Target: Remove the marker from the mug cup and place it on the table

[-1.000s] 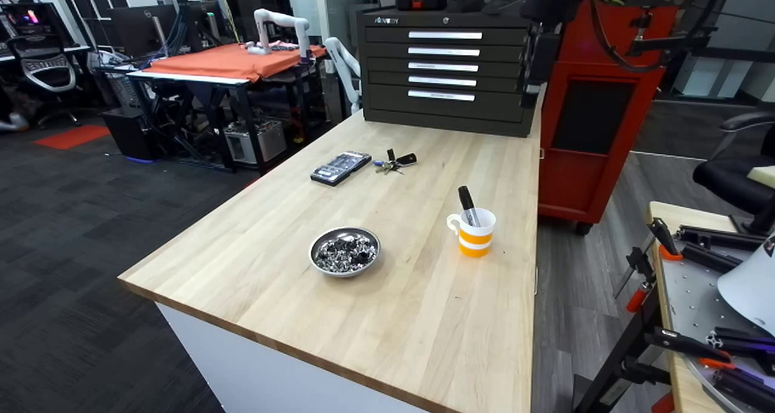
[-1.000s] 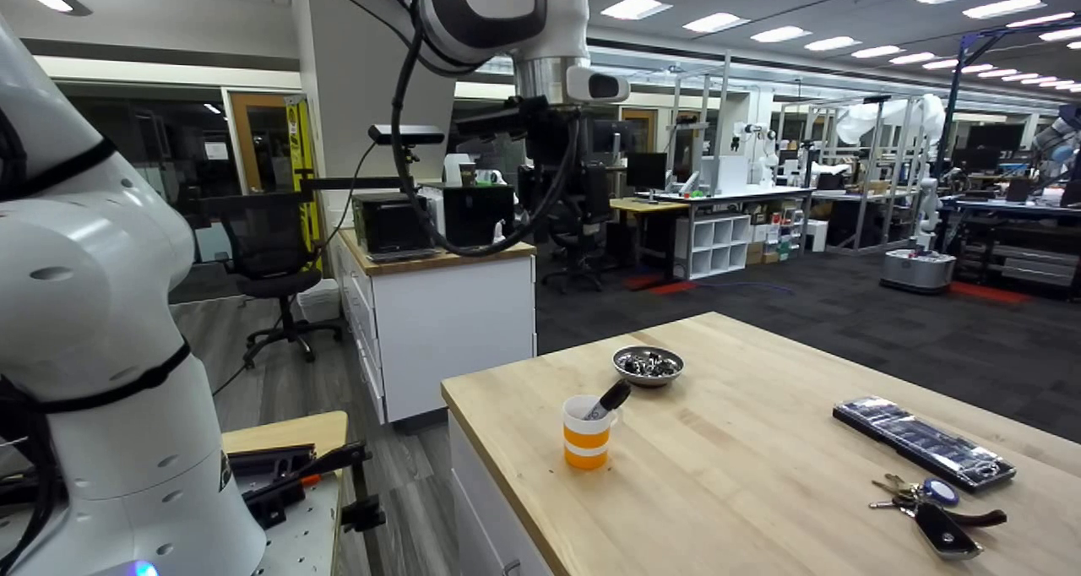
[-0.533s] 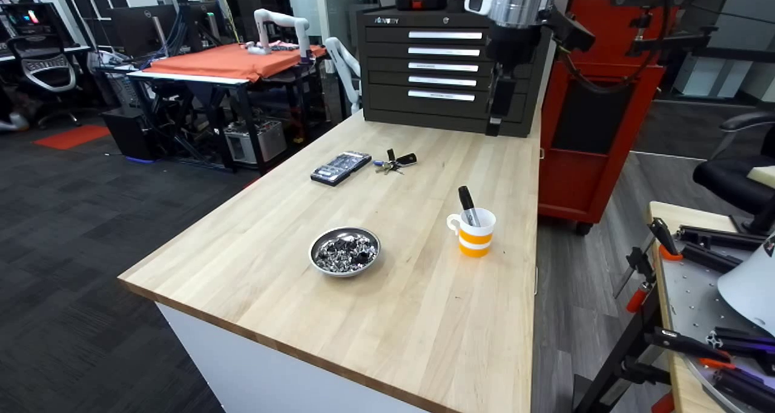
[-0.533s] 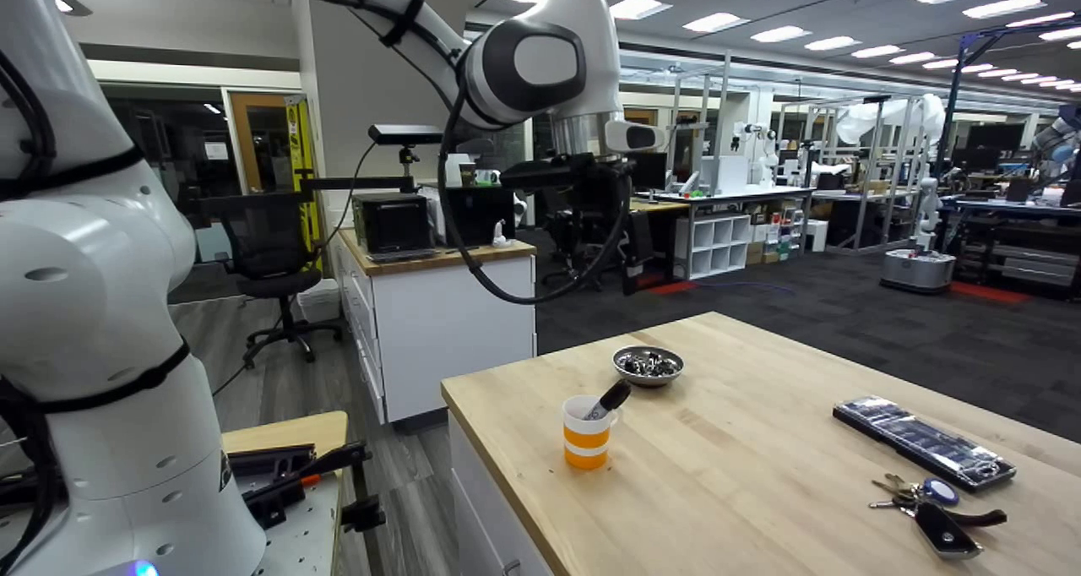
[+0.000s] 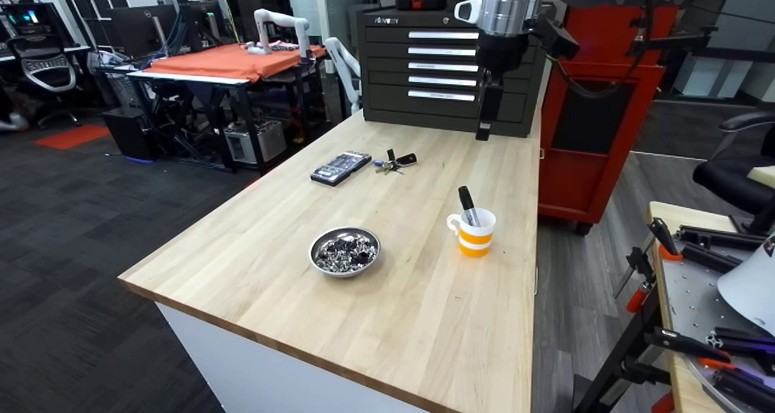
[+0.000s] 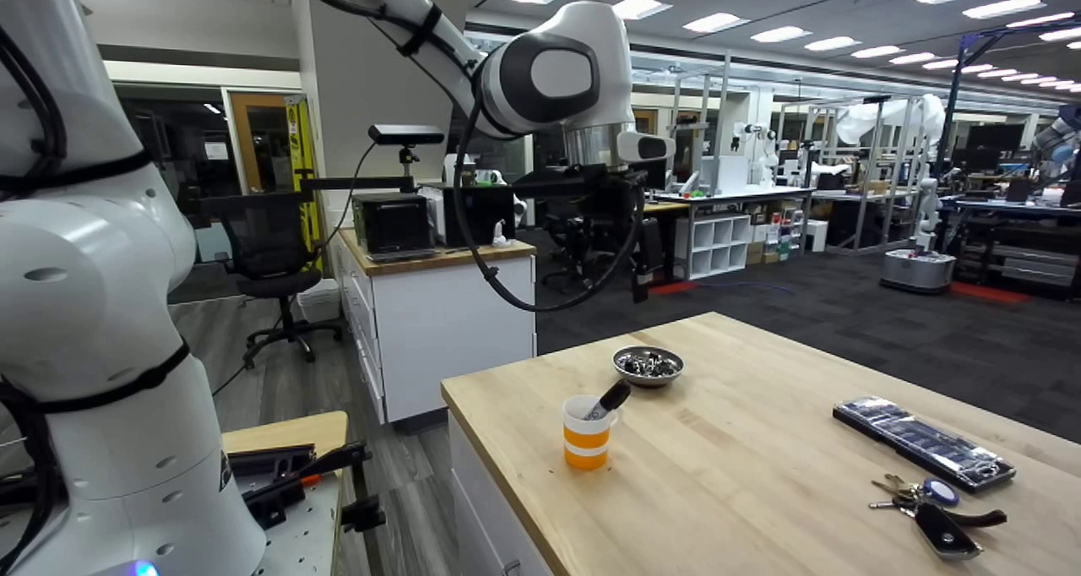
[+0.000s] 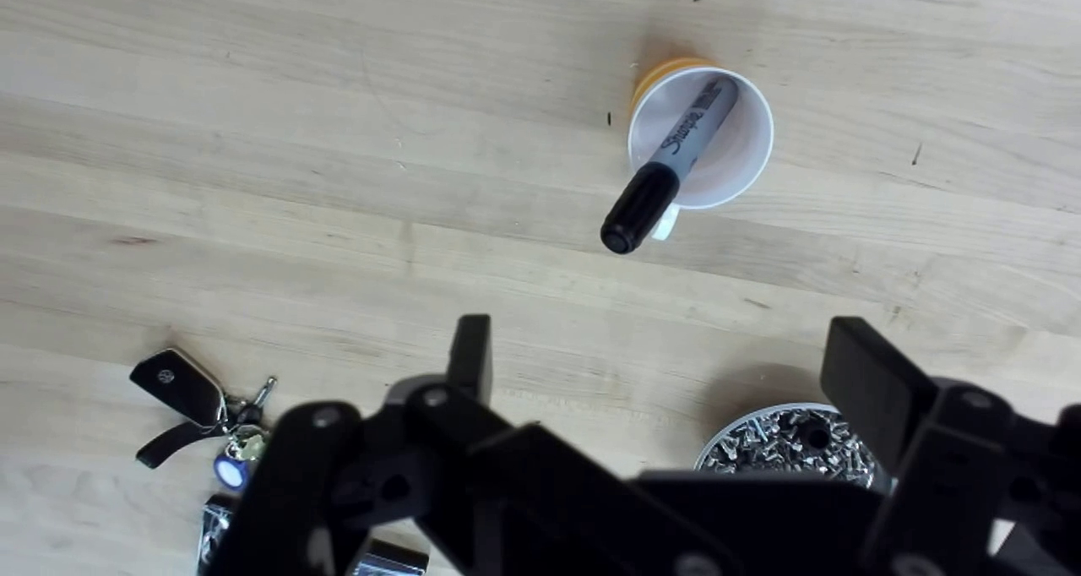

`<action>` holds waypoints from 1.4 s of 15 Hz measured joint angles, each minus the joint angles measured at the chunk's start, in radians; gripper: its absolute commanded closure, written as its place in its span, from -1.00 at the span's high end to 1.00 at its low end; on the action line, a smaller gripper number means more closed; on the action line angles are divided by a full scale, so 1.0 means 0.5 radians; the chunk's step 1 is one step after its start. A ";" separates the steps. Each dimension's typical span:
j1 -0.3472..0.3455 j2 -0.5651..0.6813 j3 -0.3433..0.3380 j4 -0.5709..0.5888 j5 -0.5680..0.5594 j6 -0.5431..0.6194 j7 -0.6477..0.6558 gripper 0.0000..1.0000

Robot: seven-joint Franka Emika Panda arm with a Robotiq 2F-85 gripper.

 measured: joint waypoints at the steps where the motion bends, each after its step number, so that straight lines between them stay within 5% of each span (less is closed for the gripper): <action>1: 0.000 0.000 0.000 0.000 0.000 0.000 0.001 1.00; 11: -0.029 0.134 -0.006 -0.004 -0.038 0.036 0.000 1.00; 21: -0.048 0.482 -0.009 0.006 -0.042 0.409 -0.051 1.00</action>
